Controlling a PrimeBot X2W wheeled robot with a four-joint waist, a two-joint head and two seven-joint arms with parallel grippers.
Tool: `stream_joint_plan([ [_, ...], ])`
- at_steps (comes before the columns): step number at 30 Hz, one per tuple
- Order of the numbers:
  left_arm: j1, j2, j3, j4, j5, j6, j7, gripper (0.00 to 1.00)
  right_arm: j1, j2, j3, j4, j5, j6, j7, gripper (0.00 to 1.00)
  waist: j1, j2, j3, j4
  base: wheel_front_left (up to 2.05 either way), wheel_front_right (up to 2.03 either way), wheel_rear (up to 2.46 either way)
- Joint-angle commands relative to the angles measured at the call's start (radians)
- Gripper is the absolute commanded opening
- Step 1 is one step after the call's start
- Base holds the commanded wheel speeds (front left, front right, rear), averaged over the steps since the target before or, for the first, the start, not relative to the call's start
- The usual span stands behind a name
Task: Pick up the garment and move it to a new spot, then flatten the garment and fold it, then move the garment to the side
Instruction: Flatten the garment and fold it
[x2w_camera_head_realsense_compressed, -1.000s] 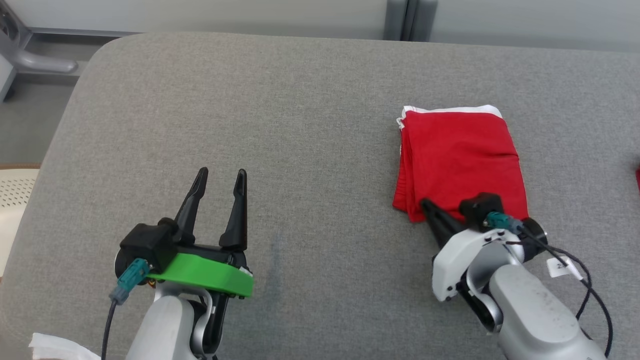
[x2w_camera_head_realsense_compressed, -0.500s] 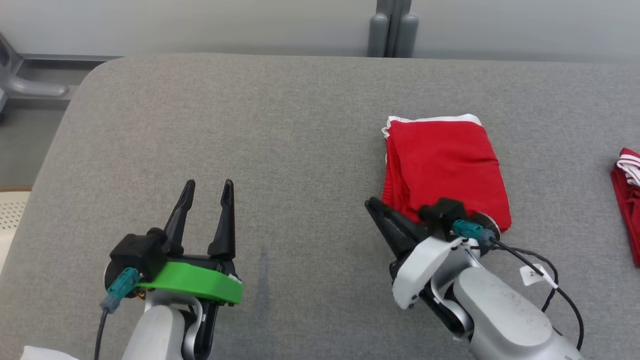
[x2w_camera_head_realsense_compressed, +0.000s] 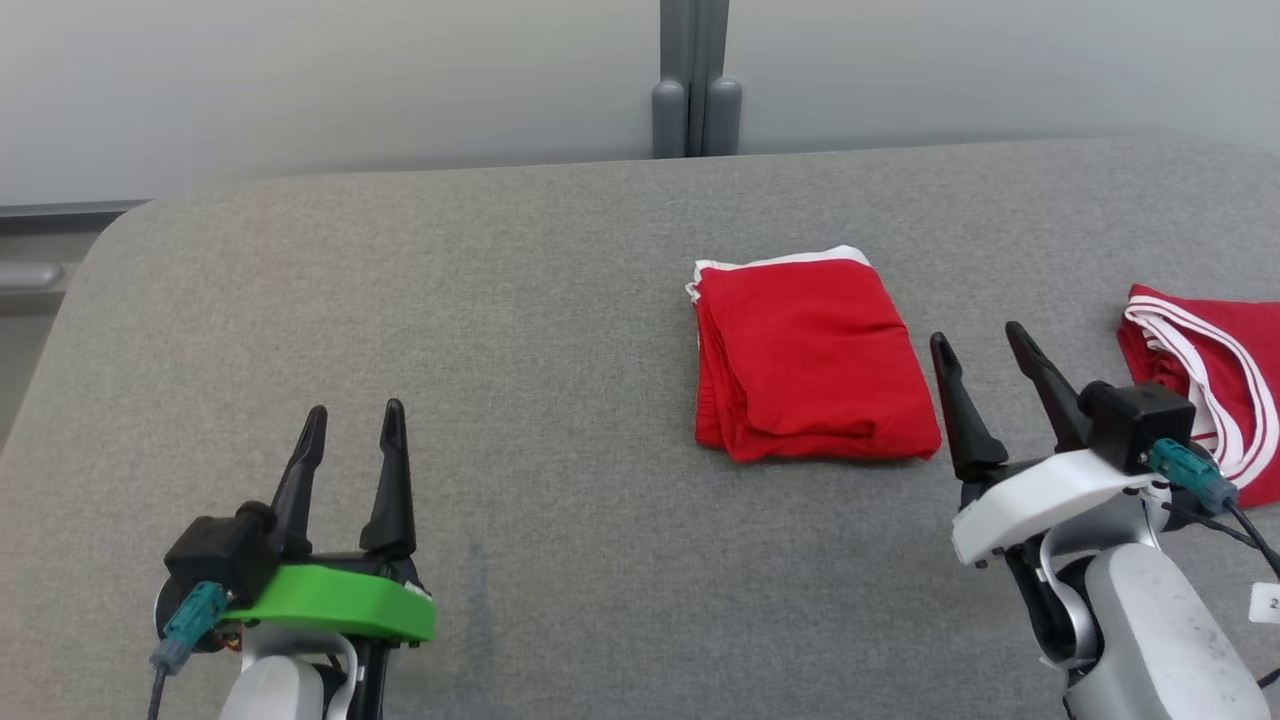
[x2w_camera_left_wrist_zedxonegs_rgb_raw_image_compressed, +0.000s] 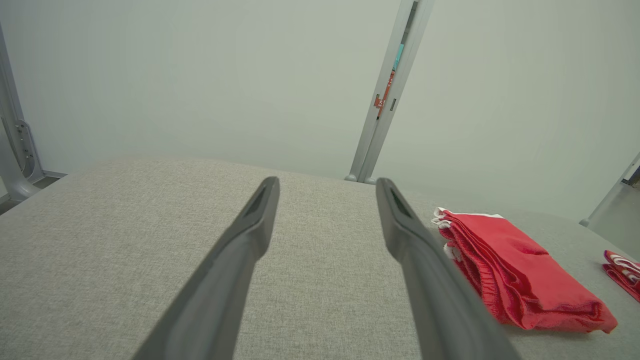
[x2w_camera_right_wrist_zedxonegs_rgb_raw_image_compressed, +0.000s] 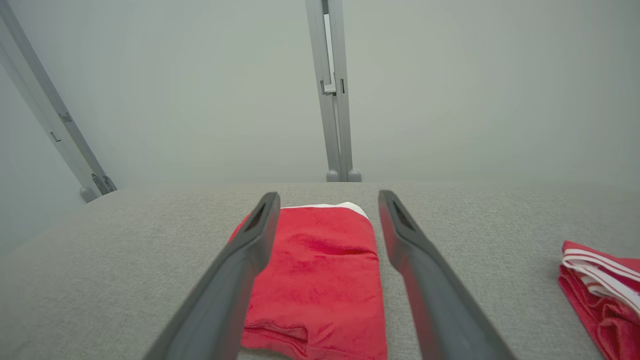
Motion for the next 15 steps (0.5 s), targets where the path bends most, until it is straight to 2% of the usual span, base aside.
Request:
stream_joint_plan([
  [1, 0.025, 0.008, 0.014, -0.001, 0.012, -0.002, -0.002, 1.0, 0.021, 0.003, -0.024, -0.009, -0.015, 0.0, 0.008, 1.0, 0.0, 0.0, -0.021, -0.024, 0.0, 0.0, 0.0],
  [7, 0.062, 0.009, 0.039, 0.0, 0.023, -0.002, -0.002, 1.0, 0.049, 0.005, -0.092, 0.005, -0.047, 0.0, 0.032, 1.0, 0.0, 0.0, -0.044, -0.045, 0.0, 0.0, 0.0],
  [15, 0.082, 0.01, 0.06, 0.013, 0.025, -0.002, -0.002, 1.0, 0.051, -0.004, -0.094, 0.05, -0.047, 0.0, 0.02, 1.0, 0.0, 0.0, -0.063, -0.043, 0.0, 0.0, 0.0],
])
